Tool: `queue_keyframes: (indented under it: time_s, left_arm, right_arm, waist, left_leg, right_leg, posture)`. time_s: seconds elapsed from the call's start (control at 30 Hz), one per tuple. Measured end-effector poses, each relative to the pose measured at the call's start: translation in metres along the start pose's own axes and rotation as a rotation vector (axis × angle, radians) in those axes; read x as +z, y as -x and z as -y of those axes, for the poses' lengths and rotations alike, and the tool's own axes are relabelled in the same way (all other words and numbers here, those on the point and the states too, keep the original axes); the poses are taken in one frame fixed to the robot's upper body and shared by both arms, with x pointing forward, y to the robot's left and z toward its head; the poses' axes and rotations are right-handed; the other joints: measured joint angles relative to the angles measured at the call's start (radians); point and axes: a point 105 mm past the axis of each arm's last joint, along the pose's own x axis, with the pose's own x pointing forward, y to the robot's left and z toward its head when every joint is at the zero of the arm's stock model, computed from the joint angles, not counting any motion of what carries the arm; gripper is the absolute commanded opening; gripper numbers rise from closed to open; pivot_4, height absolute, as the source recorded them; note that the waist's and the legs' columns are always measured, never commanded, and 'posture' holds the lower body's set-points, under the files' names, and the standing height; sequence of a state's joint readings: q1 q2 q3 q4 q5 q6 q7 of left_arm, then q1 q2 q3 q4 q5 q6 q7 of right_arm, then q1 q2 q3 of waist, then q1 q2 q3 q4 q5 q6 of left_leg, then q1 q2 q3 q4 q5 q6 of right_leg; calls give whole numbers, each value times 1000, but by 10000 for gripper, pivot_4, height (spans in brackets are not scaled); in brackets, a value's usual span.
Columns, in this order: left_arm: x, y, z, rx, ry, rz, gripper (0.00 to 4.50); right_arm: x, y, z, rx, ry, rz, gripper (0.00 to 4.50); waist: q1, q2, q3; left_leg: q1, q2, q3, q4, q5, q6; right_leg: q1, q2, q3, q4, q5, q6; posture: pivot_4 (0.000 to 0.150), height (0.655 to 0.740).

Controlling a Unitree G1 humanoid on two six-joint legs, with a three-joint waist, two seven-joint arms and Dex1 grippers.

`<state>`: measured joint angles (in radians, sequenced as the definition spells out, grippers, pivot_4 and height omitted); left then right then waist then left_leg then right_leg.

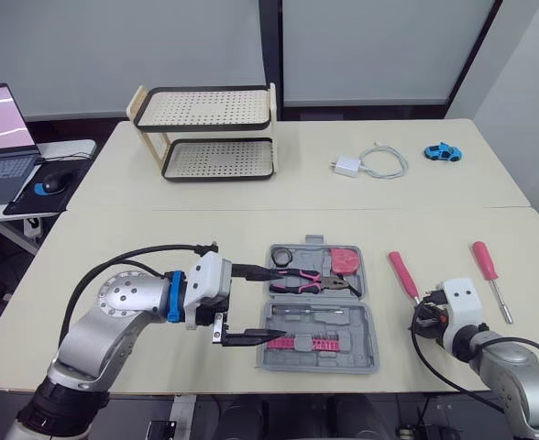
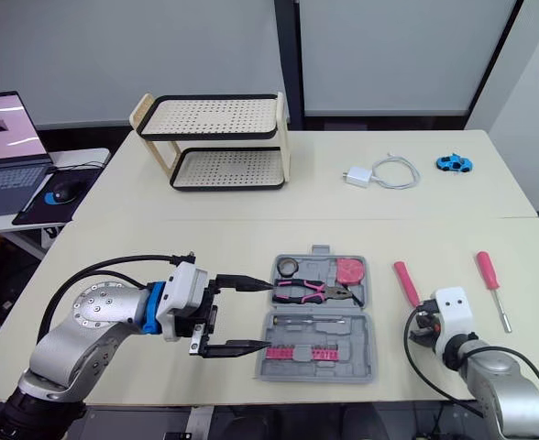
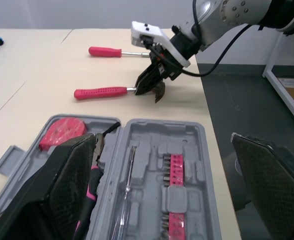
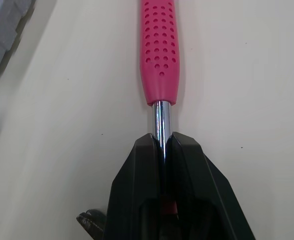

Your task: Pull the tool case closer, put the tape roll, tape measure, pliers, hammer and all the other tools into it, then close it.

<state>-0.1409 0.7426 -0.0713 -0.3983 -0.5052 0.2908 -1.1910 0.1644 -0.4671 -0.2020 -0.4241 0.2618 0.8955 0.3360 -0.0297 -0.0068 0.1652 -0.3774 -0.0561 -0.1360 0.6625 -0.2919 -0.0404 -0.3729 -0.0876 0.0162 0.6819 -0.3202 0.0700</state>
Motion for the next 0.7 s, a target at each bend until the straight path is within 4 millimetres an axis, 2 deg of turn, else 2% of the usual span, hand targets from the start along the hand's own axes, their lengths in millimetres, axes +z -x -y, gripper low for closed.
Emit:
queue_keyframes:
  time_s: [0.07, 0.17, 0.27, 0.47, 0.6, 0.7]
  left_arm:
    - [-3, 7, -2, 22, 8, -22, 45000]
    - [-6, 19, -3, 48, 0, -59, 45000]
    - [-11, 28, -1, 54, 6, -90, 45000]
    - [-18, 45, 2, 51, 18, -142, 45000]
    - [-20, 54, 6, 38, 17, -164, 45000]
    - [-20, 57, 9, 20, 23, -169, 45000]
  right_arm:
    - [3, 6, 1, 8, 30, -2, 903]
    - [23, 20, 2, 30, 132, 36, 903]
    - [42, 37, -5, 95, 288, 58, 903]
    - [65, 64, -37, 326, 647, 6, 903]
    - [69, 75, -55, 481, 858, -77, 903]
    - [68, 77, -74, 604, 940, -102, 903]
  waist:
    - [0, 1, 0]
    - [-2, 1, 0]
    - [-1, 1, 1]
    - [-1, 1, 1]
    - [-1, 0, 1]
    - [-1, 0, 2]
  left_leg:
    - [0, 0, 0, 0, 0, 0]
    - [0, 0, 0, 0, 0, 0]
    - [0, 0, 0, 0, 0, 0]
    - [0, 0, 0, 0, 0, 0]
    - [-1, 1, 0, 0, 0, 0]
    - [-1, 1, -1, 0, 0, 0]
  right_leg:
    - [0, 0, 1, 0, 0, 0]
    - [0, 0, 0, 0, 0, 0]
    - [0, 0, 0, -1, 0, 0]
    - [0, 0, -1, -1, 0, 0]
    - [1, 0, -2, -2, 0, 0]
    - [0, 0, -2, -2, 0, 0]
  posture:
    - [1500, 7318]
    - [1500, 7318]
    - [1500, 7318]
    - [1500, 7318]
    - [1500, 7318]
    - [1500, 7318]
